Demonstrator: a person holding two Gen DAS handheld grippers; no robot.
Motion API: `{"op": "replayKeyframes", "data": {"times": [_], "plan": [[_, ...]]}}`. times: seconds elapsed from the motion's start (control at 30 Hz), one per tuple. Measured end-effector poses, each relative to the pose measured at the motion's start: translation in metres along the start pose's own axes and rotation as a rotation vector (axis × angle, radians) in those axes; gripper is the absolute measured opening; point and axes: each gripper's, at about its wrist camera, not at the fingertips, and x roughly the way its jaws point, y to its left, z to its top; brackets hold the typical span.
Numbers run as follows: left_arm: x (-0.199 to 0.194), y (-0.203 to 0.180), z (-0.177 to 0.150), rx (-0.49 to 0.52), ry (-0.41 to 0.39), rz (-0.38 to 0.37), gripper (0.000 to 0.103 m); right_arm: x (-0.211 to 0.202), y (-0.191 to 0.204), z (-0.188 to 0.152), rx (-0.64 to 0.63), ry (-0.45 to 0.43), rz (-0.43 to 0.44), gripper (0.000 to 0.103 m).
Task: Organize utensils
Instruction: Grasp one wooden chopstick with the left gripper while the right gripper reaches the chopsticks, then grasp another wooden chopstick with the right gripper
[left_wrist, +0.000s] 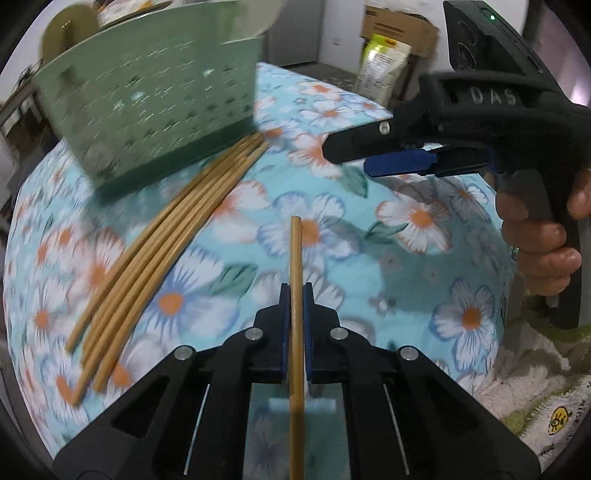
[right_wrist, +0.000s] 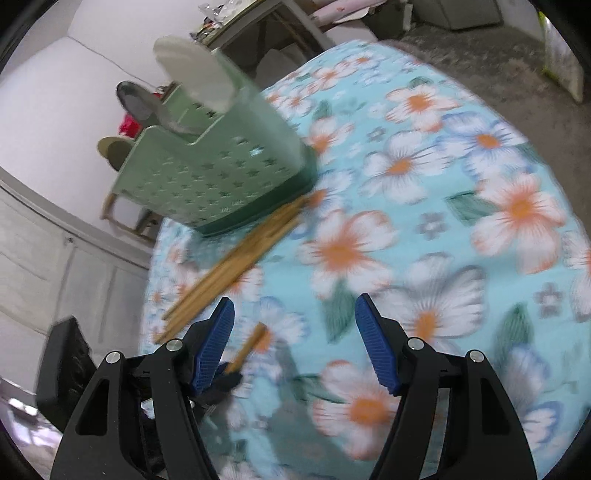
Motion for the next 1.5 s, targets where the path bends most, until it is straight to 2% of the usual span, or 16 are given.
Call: {"op": "replayKeyframes", "data": {"times": [0.13, 0.3, 0.43, 0.6, 0.7, 0.93, 1.07, 1.3, 1.5], "plan": [[-0.012, 0.016, -0.018, -0.084, -0.002, 0.006, 0.005, 0.016, 0.008, 0.007, 0.036, -0.002, 0.052, 0.060], [-0.023, 0.031, -0.036, -0.169, -0.007, 0.006, 0.005, 0.047, -0.002, 0.020, 0.187, 0.017, 0.105, 0.050], [-0.031, 0.042, -0.047, -0.234, -0.016, -0.009, 0.005, 0.056, -0.005, 0.028, 0.275, -0.010, 0.123, 0.043], [-0.038, 0.048, -0.057, -0.277, -0.030, -0.025, 0.005, 0.063, -0.012, 0.034, 0.368, -0.040, 0.122, 0.026], [-0.041, 0.051, -0.062, -0.283, -0.037, -0.026, 0.005, 0.062, -0.023, 0.032, 0.421, -0.052, 0.130, 0.012], [-0.055, 0.052, -0.071, -0.278, -0.034, -0.021, 0.005, 0.049, -0.037, 0.024, 0.451, -0.069, 0.157, 0.011], [-0.051, 0.047, -0.074, -0.287, -0.031, -0.016, 0.005, 0.027, -0.048, 0.027, 0.402, -0.086, 0.110, 0.011], [-0.049, 0.047, -0.072, -0.290, -0.018, -0.022, 0.005, -0.015, -0.046, 0.055, 0.137, -0.165, -0.159, 0.014], [-0.052, 0.050, -0.074, -0.303, -0.010, -0.010, 0.005, -0.018, -0.037, 0.073, -0.021, -0.159, -0.256, 0.014]]}}
